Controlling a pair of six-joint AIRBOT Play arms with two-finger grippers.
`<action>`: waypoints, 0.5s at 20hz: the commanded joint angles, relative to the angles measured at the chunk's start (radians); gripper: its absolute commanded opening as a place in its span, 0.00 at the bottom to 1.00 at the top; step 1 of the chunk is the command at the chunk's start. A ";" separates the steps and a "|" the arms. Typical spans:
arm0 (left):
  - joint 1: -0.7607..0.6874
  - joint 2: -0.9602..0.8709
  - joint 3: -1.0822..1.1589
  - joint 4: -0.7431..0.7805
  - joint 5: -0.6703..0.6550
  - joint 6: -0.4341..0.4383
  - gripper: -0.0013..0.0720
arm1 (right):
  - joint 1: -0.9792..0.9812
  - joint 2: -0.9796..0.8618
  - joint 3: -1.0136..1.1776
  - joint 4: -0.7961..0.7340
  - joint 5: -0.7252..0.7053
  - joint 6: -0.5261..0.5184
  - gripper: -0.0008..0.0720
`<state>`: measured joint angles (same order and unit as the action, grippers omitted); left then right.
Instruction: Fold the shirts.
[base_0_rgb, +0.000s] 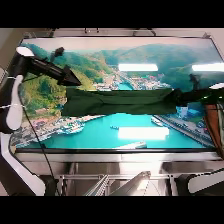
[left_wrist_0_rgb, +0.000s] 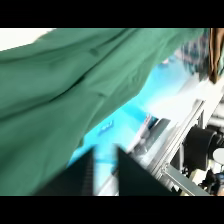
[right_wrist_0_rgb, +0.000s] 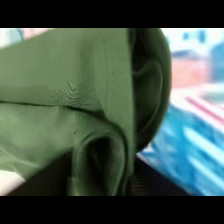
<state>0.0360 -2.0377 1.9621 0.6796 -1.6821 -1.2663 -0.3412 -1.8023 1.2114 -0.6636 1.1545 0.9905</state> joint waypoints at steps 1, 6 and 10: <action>-0.138 -0.051 0.003 0.006 0.058 -0.007 0.02 | 0.048 -0.022 0.003 0.167 0.004 -0.074 0.14; -0.363 -0.154 0.003 0.141 0.196 -0.060 0.02 | -0.002 -0.001 0.062 0.195 0.186 -0.085 0.04; -0.467 -0.174 0.003 0.193 0.330 -0.092 0.02 | -0.066 0.067 0.082 0.194 0.306 -0.060 0.04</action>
<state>-0.3538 -2.1921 1.9640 0.8154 -1.4631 -1.3262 -0.3691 -1.7744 1.2778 -0.4843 1.3540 0.9192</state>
